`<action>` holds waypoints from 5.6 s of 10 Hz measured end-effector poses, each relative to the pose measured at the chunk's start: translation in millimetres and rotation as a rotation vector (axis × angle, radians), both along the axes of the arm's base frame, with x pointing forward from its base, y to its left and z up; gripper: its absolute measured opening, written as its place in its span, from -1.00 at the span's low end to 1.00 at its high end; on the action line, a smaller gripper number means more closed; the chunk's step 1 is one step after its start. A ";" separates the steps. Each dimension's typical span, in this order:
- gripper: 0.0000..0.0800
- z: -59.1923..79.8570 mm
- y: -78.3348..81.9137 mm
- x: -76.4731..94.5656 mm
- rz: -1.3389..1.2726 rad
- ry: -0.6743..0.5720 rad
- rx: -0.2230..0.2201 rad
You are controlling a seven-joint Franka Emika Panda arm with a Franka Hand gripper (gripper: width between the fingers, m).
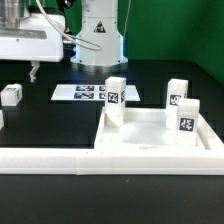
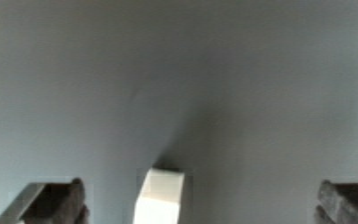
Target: Assemble square table
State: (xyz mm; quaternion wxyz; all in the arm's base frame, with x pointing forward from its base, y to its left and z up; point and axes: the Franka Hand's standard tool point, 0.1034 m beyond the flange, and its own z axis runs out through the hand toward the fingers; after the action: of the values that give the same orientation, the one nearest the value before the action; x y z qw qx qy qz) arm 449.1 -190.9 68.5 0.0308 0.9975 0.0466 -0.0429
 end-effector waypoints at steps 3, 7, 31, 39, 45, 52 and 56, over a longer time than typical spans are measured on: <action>0.62 -28.5 -48.3 -29.9 -0.057 0.292 -0.110; 0.62 -35.6 -24.2 -62.5 -0.252 0.724 -0.134; 0.62 -57.1 -6.8 -122.0 -0.140 0.864 -0.034; -0.28 -57.2 -8.2 -122.0 -0.142 0.862 -0.034; -0.28 -36.3 -8.4 -94.2 -0.091 0.793 -0.021; -0.28 27.3 -4.6 -51.4 -0.089 0.580 0.015; -0.28 96.7 79.0 47.0 -0.154 0.236 -0.033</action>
Offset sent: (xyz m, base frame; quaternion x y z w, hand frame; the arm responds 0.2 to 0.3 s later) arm -0.0580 -0.0362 -0.0364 -0.0948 -0.2316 0.0298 0.9677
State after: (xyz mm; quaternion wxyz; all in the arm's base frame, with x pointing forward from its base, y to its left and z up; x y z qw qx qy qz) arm 496.1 -111.9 165.3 0.0380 0.9855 -0.0273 -0.1631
